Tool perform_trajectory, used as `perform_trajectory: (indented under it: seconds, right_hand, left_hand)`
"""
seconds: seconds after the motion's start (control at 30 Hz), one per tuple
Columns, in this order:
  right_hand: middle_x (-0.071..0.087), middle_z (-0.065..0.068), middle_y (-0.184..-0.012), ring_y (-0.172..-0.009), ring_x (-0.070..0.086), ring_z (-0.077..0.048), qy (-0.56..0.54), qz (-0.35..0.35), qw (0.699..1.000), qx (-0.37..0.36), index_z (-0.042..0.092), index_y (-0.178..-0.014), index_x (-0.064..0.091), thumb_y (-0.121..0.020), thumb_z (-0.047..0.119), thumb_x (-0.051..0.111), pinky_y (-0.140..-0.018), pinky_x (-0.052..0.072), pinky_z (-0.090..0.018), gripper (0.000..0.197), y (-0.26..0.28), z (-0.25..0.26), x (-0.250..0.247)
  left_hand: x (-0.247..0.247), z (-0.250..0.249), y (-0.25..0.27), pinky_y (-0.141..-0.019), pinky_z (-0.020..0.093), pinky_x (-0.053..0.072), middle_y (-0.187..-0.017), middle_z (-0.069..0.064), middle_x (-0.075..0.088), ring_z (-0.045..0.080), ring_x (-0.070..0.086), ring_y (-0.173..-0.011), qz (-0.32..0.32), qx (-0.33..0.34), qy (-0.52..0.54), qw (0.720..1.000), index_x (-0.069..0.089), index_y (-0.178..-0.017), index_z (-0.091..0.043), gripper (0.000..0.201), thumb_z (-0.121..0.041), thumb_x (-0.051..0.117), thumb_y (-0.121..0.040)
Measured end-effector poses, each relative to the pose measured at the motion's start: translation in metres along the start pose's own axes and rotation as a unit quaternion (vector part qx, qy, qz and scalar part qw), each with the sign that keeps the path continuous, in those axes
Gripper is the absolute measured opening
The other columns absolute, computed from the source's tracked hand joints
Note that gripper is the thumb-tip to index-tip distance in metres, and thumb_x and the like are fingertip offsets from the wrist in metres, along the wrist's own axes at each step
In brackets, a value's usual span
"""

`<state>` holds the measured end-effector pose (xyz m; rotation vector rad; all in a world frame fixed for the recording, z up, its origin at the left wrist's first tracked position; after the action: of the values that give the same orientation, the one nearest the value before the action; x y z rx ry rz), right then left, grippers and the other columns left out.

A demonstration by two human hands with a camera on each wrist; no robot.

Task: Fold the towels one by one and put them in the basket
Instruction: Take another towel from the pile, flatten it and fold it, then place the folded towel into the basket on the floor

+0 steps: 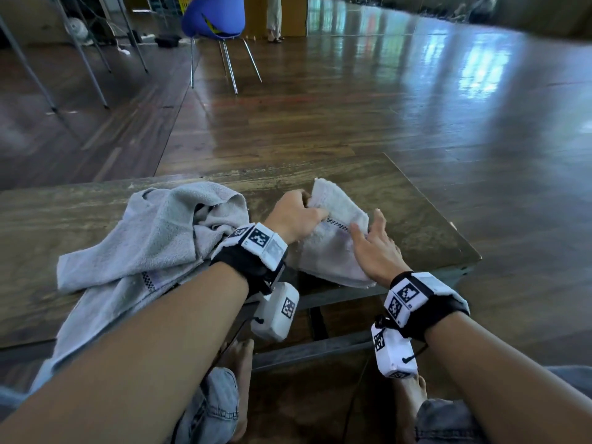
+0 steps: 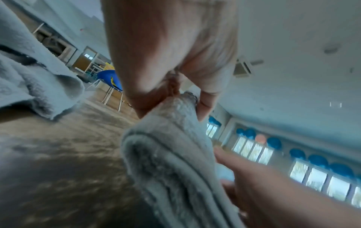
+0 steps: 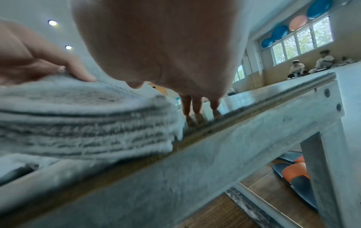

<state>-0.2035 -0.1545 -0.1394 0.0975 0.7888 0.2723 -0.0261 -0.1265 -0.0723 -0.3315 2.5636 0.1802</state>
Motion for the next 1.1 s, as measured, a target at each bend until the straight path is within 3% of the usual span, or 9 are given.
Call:
perform_trajectory:
  seconds: [0.1,0.2,0.27,0.33,0.43,0.63,0.77,1.0,1.1]
  right_hand:
    - [0.038,-0.022,-0.155,-0.137,0.043,-0.042,-0.139,0.003,0.99,0.028,0.033,-0.155,-0.014,-0.097,0.068,0.026,-0.114,0.034,-0.056,0.078,0.004,0.013,-0.02]
    - [0.05,-0.013,-0.137,-0.126,0.055,-0.034,-0.264,0.0,0.964,0.001,0.028,-0.154,-0.001,-0.098,0.064,0.036,-0.108,0.044,-0.052,0.077,0.014,0.047,-0.04]
    - [0.055,-0.007,-0.13,-0.111,0.064,-0.023,-0.305,0.001,0.952,-0.03,0.025,-0.148,0.012,-0.098,0.058,0.047,-0.09,0.057,-0.043,0.07,0.025,0.078,-0.05]
    - [0.06,-0.008,-0.118,-0.09,0.07,-0.015,-0.322,0.007,0.944,-0.068,0.027,-0.141,0.017,-0.097,0.044,0.059,-0.064,0.059,-0.029,0.063,0.039,0.116,-0.056]
    - [0.058,-0.009,-0.114,-0.088,0.068,-0.016,-0.298,0.02,0.944,-0.14,0.019,-0.146,0.011,-0.099,0.026,0.062,-0.063,0.057,-0.026,0.069,0.068,0.181,-0.06]
    - [0.053,-0.006,-0.097,-0.066,0.062,-0.013,-0.216,0.082,0.939,-0.255,0.02,-0.139,0.014,-0.1,0.009,0.052,-0.046,0.052,-0.018,0.056,0.144,0.294,-0.027]
    - [0.052,-0.007,-0.096,-0.064,0.057,-0.013,-0.134,0.152,0.934,-0.296,0.024,-0.126,0.015,-0.098,0.004,0.043,-0.044,0.049,-0.021,0.045,0.195,0.344,0.043]
    - [0.047,-0.005,-0.096,-0.076,0.052,-0.017,0.037,0.294,0.903,-0.312,0.019,-0.129,0.019,-0.094,0.011,0.047,-0.066,0.043,-0.034,0.045,0.256,0.351,0.217]
    - [0.04,-0.001,-0.109,-0.1,0.051,-0.025,0.143,0.363,0.865,-0.317,0.013,-0.135,0.022,-0.095,0.018,0.052,-0.076,0.035,-0.031,0.05,0.272,0.329,0.293]
  left_hand:
    - [-0.021,-0.032,0.017,-0.064,0.034,0.046,-0.078,0.005,0.062,0.02,0.059,-0.071,-0.001,0.015,0.082,0.997,0.064,-0.087,-0.012,0.023,-0.026,0.07,-0.07]
    - [-0.056,-0.064,0.04,-0.07,0.04,0.049,-0.084,0.009,0.061,0.022,0.058,-0.077,-0.023,0.024,0.122,0.992,0.063,-0.095,-0.011,0.041,-0.031,0.069,-0.059]
    - [-0.085,-0.079,0.058,-0.079,0.047,0.054,-0.086,0.01,0.062,0.024,0.06,-0.081,-0.043,0.033,0.143,0.988,0.061,-0.093,-0.012,0.041,-0.031,0.069,-0.057]
    - [-0.12,-0.088,0.08,-0.085,0.047,0.054,-0.091,0.01,0.068,0.027,0.066,-0.088,-0.079,0.04,0.147,0.985,0.06,-0.092,-0.01,0.041,-0.032,0.071,-0.059]
    - [-0.177,-0.087,0.12,-0.094,0.051,0.053,-0.109,0.017,0.07,0.033,0.068,-0.102,-0.138,0.04,0.185,0.972,0.061,-0.111,-0.005,0.052,-0.032,0.075,-0.068]
    - [-0.271,-0.041,0.211,-0.06,0.029,0.047,-0.093,0.007,0.065,0.02,0.062,-0.08,-0.237,0.044,0.256,0.936,0.055,-0.111,-0.006,0.029,-0.021,0.069,-0.09]
    - [-0.311,0.023,0.279,-0.058,0.032,0.039,-0.093,0.007,0.058,0.021,0.054,-0.078,-0.299,-0.016,0.262,0.917,0.054,-0.109,-0.011,0.024,-0.008,0.061,-0.086]
    - [-0.323,0.182,0.388,-0.044,0.019,0.044,-0.089,-0.001,0.057,0.004,0.059,-0.066,-0.41,-0.124,0.237,0.872,0.039,-0.105,-0.017,0.033,-0.002,0.062,-0.087]
    - [-0.3,0.25,0.421,-0.052,0.023,0.044,-0.096,0.002,0.057,0.011,0.054,-0.073,-0.44,-0.162,0.234,0.852,0.033,-0.101,-0.02,0.037,0.004,0.058,-0.088]
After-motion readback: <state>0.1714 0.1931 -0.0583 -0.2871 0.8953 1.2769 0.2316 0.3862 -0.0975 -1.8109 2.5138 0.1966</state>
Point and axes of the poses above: each hand's wrist, its own y-axis away from the middle knuckle, its own x-axis out of the palm, z = x × y, the point moved 8 cm from there along -y, towards the middle knuckle
